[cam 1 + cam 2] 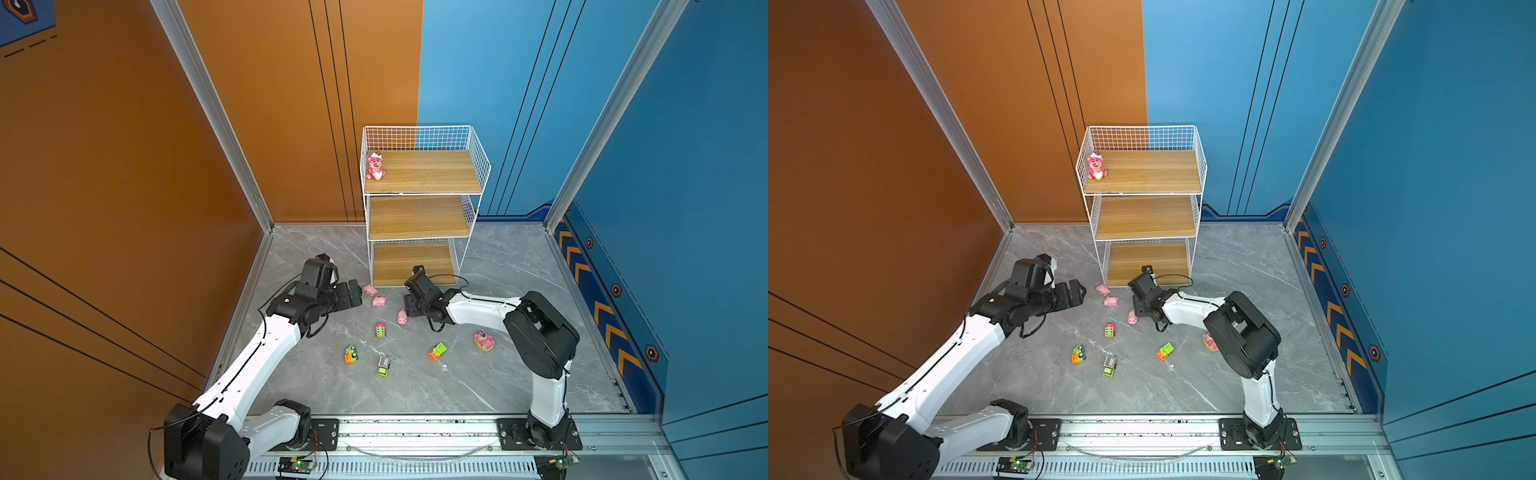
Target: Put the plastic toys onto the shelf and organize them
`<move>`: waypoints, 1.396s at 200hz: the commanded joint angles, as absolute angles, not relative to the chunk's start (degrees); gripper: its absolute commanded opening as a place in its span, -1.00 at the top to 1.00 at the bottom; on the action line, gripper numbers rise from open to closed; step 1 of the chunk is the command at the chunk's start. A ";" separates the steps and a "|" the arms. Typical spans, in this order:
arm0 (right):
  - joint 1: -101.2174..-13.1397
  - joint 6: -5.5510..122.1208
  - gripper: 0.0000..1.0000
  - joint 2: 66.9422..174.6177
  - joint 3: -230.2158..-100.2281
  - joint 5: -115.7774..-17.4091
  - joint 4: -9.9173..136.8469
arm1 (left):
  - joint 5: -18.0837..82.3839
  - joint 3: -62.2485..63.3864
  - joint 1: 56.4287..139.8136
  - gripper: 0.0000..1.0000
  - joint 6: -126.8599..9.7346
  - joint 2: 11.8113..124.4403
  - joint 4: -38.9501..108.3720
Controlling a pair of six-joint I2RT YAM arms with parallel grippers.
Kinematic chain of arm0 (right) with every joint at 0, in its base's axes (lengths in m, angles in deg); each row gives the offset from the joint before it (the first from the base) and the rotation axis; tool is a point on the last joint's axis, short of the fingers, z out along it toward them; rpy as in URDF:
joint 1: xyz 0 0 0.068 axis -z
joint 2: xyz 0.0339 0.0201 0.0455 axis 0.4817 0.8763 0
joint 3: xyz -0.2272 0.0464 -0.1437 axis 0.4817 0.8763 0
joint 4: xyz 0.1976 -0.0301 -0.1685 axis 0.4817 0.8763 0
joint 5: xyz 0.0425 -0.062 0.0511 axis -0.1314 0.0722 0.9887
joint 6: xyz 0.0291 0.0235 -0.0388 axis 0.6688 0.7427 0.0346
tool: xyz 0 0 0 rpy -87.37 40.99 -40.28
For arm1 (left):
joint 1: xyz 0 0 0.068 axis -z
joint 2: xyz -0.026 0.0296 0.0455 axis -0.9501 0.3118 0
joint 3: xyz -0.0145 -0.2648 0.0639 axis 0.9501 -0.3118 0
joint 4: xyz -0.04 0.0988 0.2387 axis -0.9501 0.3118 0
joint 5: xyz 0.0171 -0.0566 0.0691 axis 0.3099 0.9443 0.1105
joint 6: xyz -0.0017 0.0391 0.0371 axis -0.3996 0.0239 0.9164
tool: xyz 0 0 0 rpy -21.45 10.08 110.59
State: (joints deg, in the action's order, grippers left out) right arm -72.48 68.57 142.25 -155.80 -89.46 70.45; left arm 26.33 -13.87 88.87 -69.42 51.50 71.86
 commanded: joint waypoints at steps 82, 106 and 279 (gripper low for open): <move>-84.20 83.52 -0.49 133.21 -145.59 -101.68 63.48 | 30.31 -15.36 89.23 -0.96 -57.25 48.06 78.83; -85.93 86.03 -0.50 136.21 -147.83 -104.90 65.45 | 30.19 -15.86 88.88 -0.96 -57.47 46.66 78.83; -86.91 84.99 0.14 148.38 -156.52 -108.42 67.91 | 32.27 -16.67 83.63 -0.96 -58.66 44.26 77.89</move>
